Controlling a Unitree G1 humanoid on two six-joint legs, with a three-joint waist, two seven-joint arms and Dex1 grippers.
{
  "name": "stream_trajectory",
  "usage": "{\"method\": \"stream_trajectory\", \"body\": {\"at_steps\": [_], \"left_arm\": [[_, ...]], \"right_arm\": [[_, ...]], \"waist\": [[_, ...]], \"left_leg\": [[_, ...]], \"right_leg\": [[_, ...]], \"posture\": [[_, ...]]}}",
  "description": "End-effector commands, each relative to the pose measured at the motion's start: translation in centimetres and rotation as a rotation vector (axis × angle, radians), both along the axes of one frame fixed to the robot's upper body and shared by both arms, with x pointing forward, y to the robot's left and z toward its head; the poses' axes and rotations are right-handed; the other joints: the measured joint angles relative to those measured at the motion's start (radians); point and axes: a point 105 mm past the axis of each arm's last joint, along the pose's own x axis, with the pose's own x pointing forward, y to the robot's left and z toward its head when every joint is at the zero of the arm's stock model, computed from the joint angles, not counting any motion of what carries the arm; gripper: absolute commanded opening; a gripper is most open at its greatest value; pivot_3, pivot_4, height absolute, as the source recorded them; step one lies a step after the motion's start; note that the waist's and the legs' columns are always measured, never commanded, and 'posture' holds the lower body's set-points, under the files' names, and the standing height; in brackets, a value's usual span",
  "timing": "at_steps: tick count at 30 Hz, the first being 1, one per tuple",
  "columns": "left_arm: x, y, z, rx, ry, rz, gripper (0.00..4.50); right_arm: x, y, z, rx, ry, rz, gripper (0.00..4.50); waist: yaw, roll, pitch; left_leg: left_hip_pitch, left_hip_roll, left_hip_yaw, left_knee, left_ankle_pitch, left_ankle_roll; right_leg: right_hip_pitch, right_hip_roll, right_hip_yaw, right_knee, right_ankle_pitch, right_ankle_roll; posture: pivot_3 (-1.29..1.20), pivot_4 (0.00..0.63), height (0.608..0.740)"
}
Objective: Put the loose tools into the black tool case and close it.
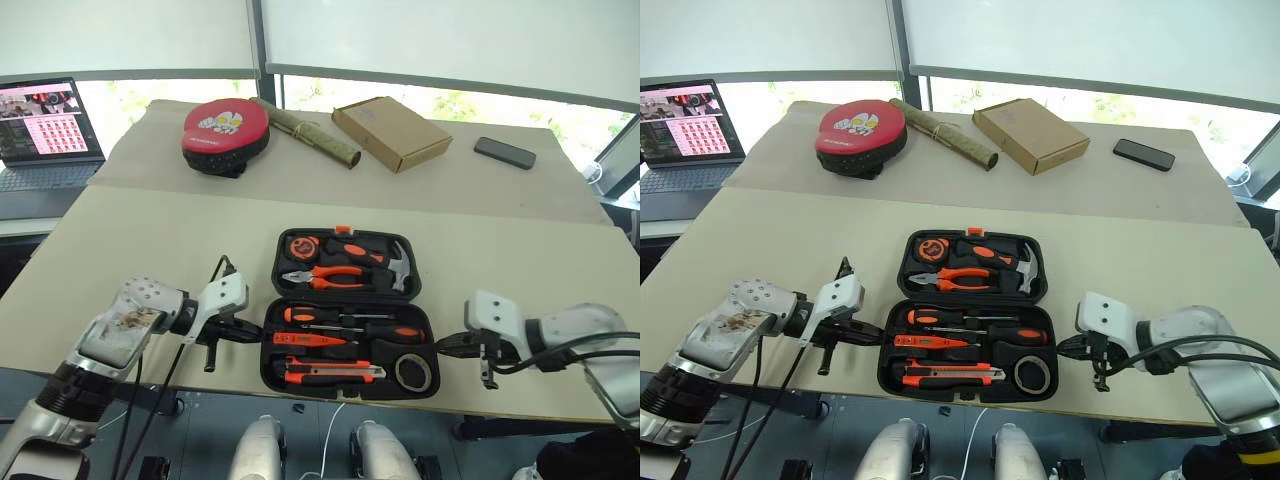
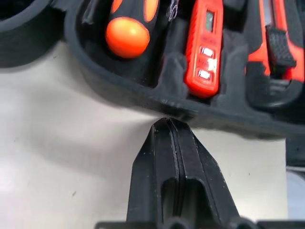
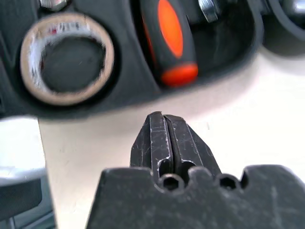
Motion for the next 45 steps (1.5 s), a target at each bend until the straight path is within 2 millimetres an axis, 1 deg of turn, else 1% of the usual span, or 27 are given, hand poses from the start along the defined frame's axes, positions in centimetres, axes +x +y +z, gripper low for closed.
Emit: {"method": "stream_trajectory", "body": {"at_steps": [1, 2, 4, 6, 7, 8, 9, 11, 12, 14, 16, 21, 22, 23, 24, 25, 28, 29, 30, 31, 33, 34, 35, 38, 40, 42, 45], "left_arm": [[1.2, 3.1, 1.2, -0.042, 0.039, 0.174, 0.78], [1.5, 3.6, 1.5, -0.058, 0.051, 0.211, 1.16], [3.6, 3.5, 3.5, -0.183, 0.114, 0.365, 1.94], [4.7, 2.5, 5.0, -0.277, 0.186, 0.427, 2.52], [4.9, 1.9, 5.4, -0.302, 0.207, 0.429, 2.93], [5.0, 1.5, 5.6, -0.316, 0.22, 0.431, 3.16], [5.4, 1.0, 5.9, -0.338, 0.24, 0.445, 3.55], [7.0, -0.3, 6.1, -0.374, 0.301, 0.528, 4.41], [7.7, -0.9, 6.0, -0.376, 0.33, 0.572, 4.5], [8.6, -1.5, 5.7, -0.368, 0.369, 0.627, 4.5], [9.1, -2.0, 5.7, -0.37, 0.374, 0.638, 4.5], [9.9, -2.3, 4.7, -0.328, 0.372, 0.681, 4.5], [9.8, -2.4, 4.4, -0.319, 0.371, 0.676, 3.99], [9.7, -2.5, 4.2, -0.312, 0.374, 0.672, 3.81], [9.6, -2.6, 4.0, -0.31, 0.377, 0.666, 3.44], [9.4, -2.7, 3.9, -0.308, 0.379, 0.662, 3.02], [9.2, -3.0, 3.6, -0.301, 0.385, 0.657, 1.97], [9.1, -3.1, 3.4, -0.293, 0.388, 0.654, 1.52], [8.9, -3.2, 3.2, -0.287, 0.396, 0.65, 1.33], [8.6, -3.3, 3.1, -0.28, 0.401, 0.643, 0.85], [8.3, -3.4, 2.9, -0.274, 0.41, 0.638, 0.17], [8.2, -3.4, 2.8, -0.273, 0.411, 0.639, 0.0], [8.2, -3.5, 2.9, -0.28, 0.411, 0.639, 0.0], [8.2, -3.7, 3.5, -0.323, 0.409, 0.633, 0.0], [8.2, -4.2, 4.6, -0.392, 0.365, 0.594, 0.0], [8.5, -4.5, 5.9, -0.458, 0.269, 0.556, 0.0], [9.0, -4.7, 8.2, -0.543, 0.049, 0.517, 0.0]], "right_arm": [[1.4, -2.2, 3.0, 0.077, -0.076, -0.154, 0.82], [1.6, -2.4, 3.4, 0.102, -0.083, -0.184, 1.14], [3.4, -2.4, 5.2, 0.28, -0.064, -0.33, 1.91], [4.5, -1.4, 6.3, 0.429, -0.001, -0.401, 2.46], [4.9, -0.8, 6.7, 0.473, 0.019, -0.41, 2.86], [5.2, -0.4, 7.0, 0.498, 0.034, -0.417, 3.08], [5.7, 0.1, 7.2, 0.529, 0.053, -0.437, 3.49], [7.2, 1.4, 7.3, 0.591, 0.107, -0.474, 4.3], [7.9, 2.0, 7.1, 0.594, 0.122, -0.493, 4.49], [9.1, 2.5, 6.5, 0.58, 0.146, -0.544, 4.49], [9.9, 2.7, 5.9, 0.567, 0.167, -0.581, 4.49], [10.5, 3.0, 4.3, 0.507, 0.194, -0.605, 4.49], [10.6, 2.8, 3.9, 0.502, 0.202, -0.621, 4.5], [10.7, 2.7, 3.6, 0.494, 0.203, -0.631, 3.98], [10.7, 2.7, 3.4, 0.494, 0.206, -0.636, 3.76], [10.7, 2.8, 3.2, 0.495, 0.21, -0.634, 3.43], [10.8, 3.1, 3.1, 0.502, 0.215, -0.632, 2.43], [10.8, 3.2, 3.0, 0.508, 0.219, -0.634, 1.99], [10.8, 3.3, 3.0, 0.514, 0.222, -0.634, 1.75], [10.8, 3.4, 3.1, 0.517, 0.222, -0.631, 1.29], [10.7, 3.6, 3.2, 0.524, 0.222, -0.626, 0.61], [10.7, 3.6, 3.2, 0.529, 0.222, -0.626, 0.33], [10.6, 3.6, 3.3, 0.538, 0.224, -0.629, 0.04], [10.5, 3.6, 3.8, 0.569, 0.219, -0.625, 0.04], [10.4, 3.7, 4.8, 0.605, 0.18, -0.604, 0.04], [10.4, 3.7, 5.8, 0.638, 0.129, -0.594, 0.04], [10.5, 3.2, 7.6, 0.694, 0.007, -0.597, 0.04]], "waist": [[-0.004, 0.0, 0.0], [-0.005, 0.0, 0.0], [-0.006, -0.001, 0.0], [-0.008, -0.004, 0.002], [-0.008, -0.004, 0.002], [-0.007, -0.004, 0.002], [-0.008, -0.004, 0.002], [-0.008, -0.004, 0.002], [-0.007, -0.004, 0.002], [-0.007, -0.004, 0.002], [-0.011, -0.004, 0.002], [-0.021, -0.004, 0.002], [-0.021, -0.004, 0.002], [-0.021, -0.004, 0.002], [-0.021, -0.004, 0.002], [-0.021, -0.004, 0.002], [-0.021, -0.004, 0.002], [-0.021, -0.004, 0.002], [-0.021, -0.004, 0.002], [-0.019, -0.004, 0.001], [-0.019, -0.004, 0.001], [-0.019, -0.004, 0.001], [-0.019, -0.004, 0.001], [-0.019, -0.004, 0.001], [-0.02, -0.004, 0.001], [-0.018, -0.004, 0.001], [-0.014, -0.003, 0.001]], "left_leg": [[0.001, 0.0, 0.0, 0.0, 0.0, 0.0], [0.001, 0.0, 0.0, 0.0, 0.0, 0.0], [0.001, 0.0, 0.0, 0.0, 0.0, 0.0], [0.001, 0.001, -0.001, 0.001, 0.001, 0.0], [0.001, 0.001, -0.001, 0.001, 0.002, 0.0], [0.001, 0.001, -0.002, 0.002, 0.002, 0.0], [0.001, 0.0, -0.002, 0.001, 0.002, 0.0], [0.001, 0.0, -0.002, 0.0, 0.002, 0.001], [0.0, -0.001, -0.002, 0.0, 0.002, 0.001], [-0.001, -0.001, -0.002, 0.001, 0.002, 0.001], [-0.002, -0.001, -0.002, 0.0, 0.002, 0.001], [-0.002, -0.001, -0.002, -0.002, 0.002, 0.001], [-0.002, -0.001, -0.002, -0.002, 0.002, 0.001], [-0.002, -0.001, -0.002, -0.002, 0.002, 0.001], [-0.002, -0.001, -0.002, -0.002, 0.002, 0.001], [-0.002, -0.001, -0.002, -0.002, 0.002, 0.001], [-0.002, -0.001, -0.002, -0.002, 0.002, 0.001], [-0.002, -0.001, -0.002, -0.002, 0.002, 0.001], [-0.002, -0.001, -0.002, -0.002, 0.002, 0.001], [-0.002, -0.001, -0.002, -0.002, 0.002, 0.001], [-0.001, -0.002, -0.002, -0.002, 0.002, 0.001], [-0.001, -0.002, -0.002, -0.001, 0.002, 0.001], [-0.001, -0.002, -0.002, -0.001, 0.002, 0.001], [-0.001, -0.002, -0.003, -0.001, 0.002, 0.001], [-0.001, -0.003, -0.003, -0.001, 0.002, 0.001], [-0.001, -0.003, -0.002, -0.002, 0.002, 0.001], [-0.002, -0.004, -0.003, -0.002, 0.002, 0.001]], "right_leg": [[0.0, 0.0, 0.0, 0.0, 0.0, 0.0], [0.0, 0.0, 0.0, 0.0, 0.0, 0.0], [0.0, 0.0, 0.0, 0.001, 0.0, 0.0], [0.001, 0.001, 0.0, 0.001, 0.001, 0.0], [0.001, 0.001, 0.0, 0.001, 0.002, 0.0], [0.001, 0.001, -0.001, 0.001, 0.002, 0.0], [0.002, 0.001, -0.001, 0.001, 0.002, 0.0], [0.002, 0.001, -0.001, 0.0, 0.002, 0.0], [0.001, 0.001, -0.001, 0.0, 0.002, 0.0], [0.001, 0.001, -0.001, 0.001, 0.002, 0.0], [0.0, 0.001, -0.001, 0.001, 0.002, 0.0], [-0.001, 0.0, -0.001, 0.001, 0.002, 0.0], [-0.001, 0.0, -0.001, 0.001, 0.002, 0.0], [-0.001, 0.0, -0.001, 0.001, 0.002, 0.0], [-0.001, 0.0, -0.001, 0.001, 0.002, 0.0], [-0.001, 0.0, -0.001, 0.001, 0.002, 0.0], [-0.001, 0.0, -0.001, 0.001, 0.002, 0.0], [-0.001, 0.0, -0.001, 0.001, 0.002, 0.0], [-0.001, 0.0, -0.001, 0.001, 0.002, 0.0], [0.0, 0.0, -0.001, 0.001, 0.002, 0.0], [0.0, -0.001, -0.001, 0.001, 0.002, 0.0], [0.001, -0.001, -0.001, 0.001, 0.002, 0.001], [0.001, -0.001, -0.001, 0.001, 0.002, 0.001], [0.001, -0.001, -0.001, 0.001, 0.002, 0.001], [0.001, -0.001, -0.001, 0.001, 0.002, 0.001], [0.0, -0.002, -0.001, 0.001, 0.002, 0.001], [0.0, -0.003, -0.001, 0.0, 0.002, 0.001]], "posture": [[0.0, 0.15, 0.74], [0.0, 0.15, 0.74], [0.0, 0.15, 0.74], [0.0, 0.15, 0.74], [0.0, 0.15, 0.74], [0.0, 0.15, 0.74], [0.0, 0.15, 0.74], [0.0, 0.15, 0.74], [0.0, 0.15, 0.74], [0.0, 0.15, 0.74], [0.0, 0.15, 0.74], [0.0, 0.15, 0.74], [0.0, 0.15, 0.74], [0.0, 0.15, 0.74], [0.0, 0.15, 0.74], [0.0, 0.15, 0.74], [0.0, 0.15, 0.74], [0.0, 0.15, 0.74], [0.0, 0.15, 0.74], [0.0, 0.15, 0.74], [0.0, 0.15, 0.74], [0.0, 0.15, 0.74], [0.0, 0.15, 0.74], [0.0, 0.15, 0.74], [0.0, 0.15, 0.74], [0.0, 0.15, 0.74], [0.0, 0.15, 0.74]]}}
